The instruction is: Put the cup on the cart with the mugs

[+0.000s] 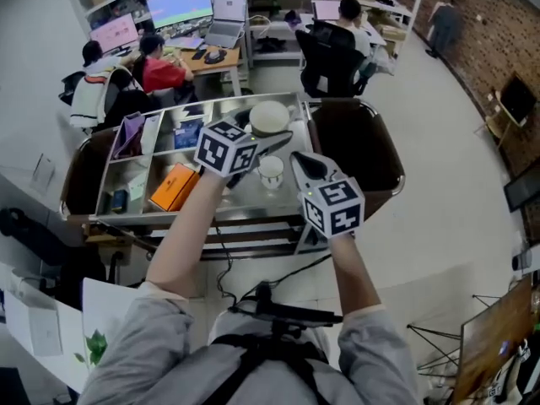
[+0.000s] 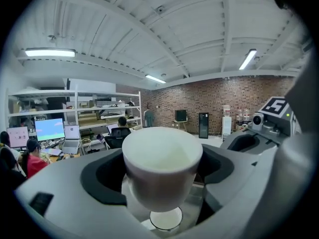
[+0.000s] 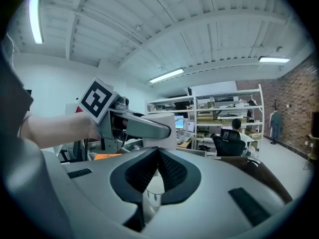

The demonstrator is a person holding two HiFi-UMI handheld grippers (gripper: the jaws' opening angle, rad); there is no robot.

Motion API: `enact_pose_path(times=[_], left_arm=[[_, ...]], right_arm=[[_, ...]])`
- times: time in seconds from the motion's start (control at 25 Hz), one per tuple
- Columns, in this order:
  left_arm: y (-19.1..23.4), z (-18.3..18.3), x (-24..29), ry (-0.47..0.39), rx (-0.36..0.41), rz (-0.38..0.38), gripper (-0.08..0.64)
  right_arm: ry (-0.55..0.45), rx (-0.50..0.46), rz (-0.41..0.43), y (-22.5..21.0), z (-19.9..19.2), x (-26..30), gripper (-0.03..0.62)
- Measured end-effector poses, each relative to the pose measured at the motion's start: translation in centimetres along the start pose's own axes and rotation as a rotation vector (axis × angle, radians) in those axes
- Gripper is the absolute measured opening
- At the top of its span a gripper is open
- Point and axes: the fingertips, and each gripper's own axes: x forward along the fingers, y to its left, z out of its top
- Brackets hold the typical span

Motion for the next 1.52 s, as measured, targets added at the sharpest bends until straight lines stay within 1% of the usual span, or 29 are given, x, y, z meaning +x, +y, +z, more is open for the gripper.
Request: enact_pose_path(times=[0.16, 0.32, 0.52, 0.76, 0.88, 1.04, 1.52], left_arm=[[3.4, 0.3, 2.6, -0.001, -0.010, -0.019, 0.428], [5.5, 0.1, 5.1, 0.011, -0.024, -0.020, 0.428], [8.5, -0.8, 8.4, 0.014, -0.036, 0.024, 0.428], [11.2, -3.3, 11.9, 0.042, -0.067, 0.050, 0.428], [12.2, -4.5, 13.7, 0.049, -0.083, 0.053, 0.428], [13.2, -5.6, 15.8, 0.061, -0.079, 0.061, 0.428], [15.6, -10.7, 20.1, 0.111, -0.099, 0.100, 0.428]], right_arm=[[0.032, -0.007, -0.032, -1.4, 0.6, 3.6, -0.014], [0.087, 0.007, -0.042, -3.0, 0.0, 6.2, -0.014], [0.104, 0.037, -0.040, -5.2, 0.0, 9.0, -0.014], [0.148, 0.066, -0.033, -7.3, -1.5, 11.4, -0.014], [0.173, 0.069, -0.032, -8.3, -2.2, 12.3, -0.014], [0.195, 0.062, -0.029, -9.5, -2.4, 13.4, -0.014], [0.204, 0.061, -0.019, -10.8, -2.6, 14.2, -0.014]])
